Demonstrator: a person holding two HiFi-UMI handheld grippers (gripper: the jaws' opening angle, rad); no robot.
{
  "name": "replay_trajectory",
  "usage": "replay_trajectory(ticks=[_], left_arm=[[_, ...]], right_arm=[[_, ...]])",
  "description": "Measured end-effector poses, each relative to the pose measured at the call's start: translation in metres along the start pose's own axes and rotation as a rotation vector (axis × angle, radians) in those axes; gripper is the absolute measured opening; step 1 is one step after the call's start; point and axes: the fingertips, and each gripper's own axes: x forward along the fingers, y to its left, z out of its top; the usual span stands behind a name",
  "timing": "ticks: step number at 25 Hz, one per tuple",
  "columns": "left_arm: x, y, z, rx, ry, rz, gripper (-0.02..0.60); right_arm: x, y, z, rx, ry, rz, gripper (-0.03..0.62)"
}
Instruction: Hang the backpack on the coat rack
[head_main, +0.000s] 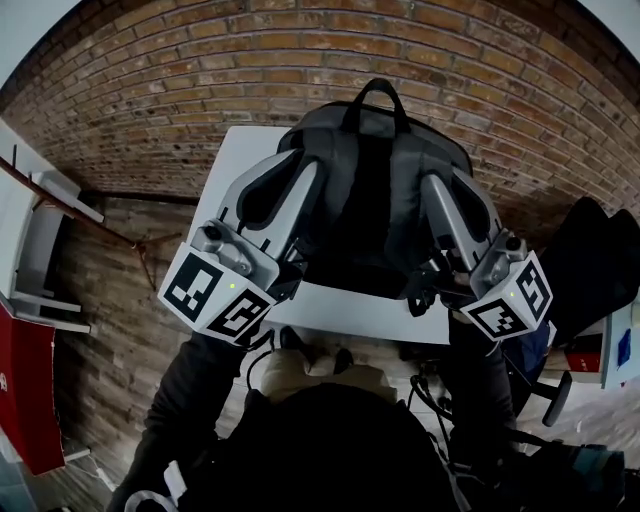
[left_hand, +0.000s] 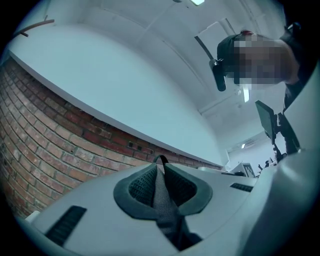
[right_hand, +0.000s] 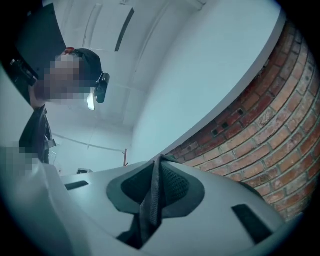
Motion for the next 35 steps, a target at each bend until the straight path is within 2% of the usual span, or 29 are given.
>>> replay_trajectory(ticks=[8,19,27,35], left_arm=[[0.012,-0.012,0.039,0.041,-0.067,0.045,0.052],[-0.01,-0.028,0.091,0.13,-0.118,0.116,0.052],[-0.069,-0.022,0.127,0.205,-0.139,0.262,0.052],[-0.167,-0.002,0.186,0.294,-0.168,0.425,0.052]], right_arm=[[0.005,0.012,0.034,0.011,-0.02,0.082,0.046],[0.024,0.051,0.07,0.001,-0.083,0.22,0.044],[0.057,0.097,0.057,0.085,-0.094,0.375,0.044],[0.116,0.187,0.035,0.19,-0.106,0.55,0.044]])
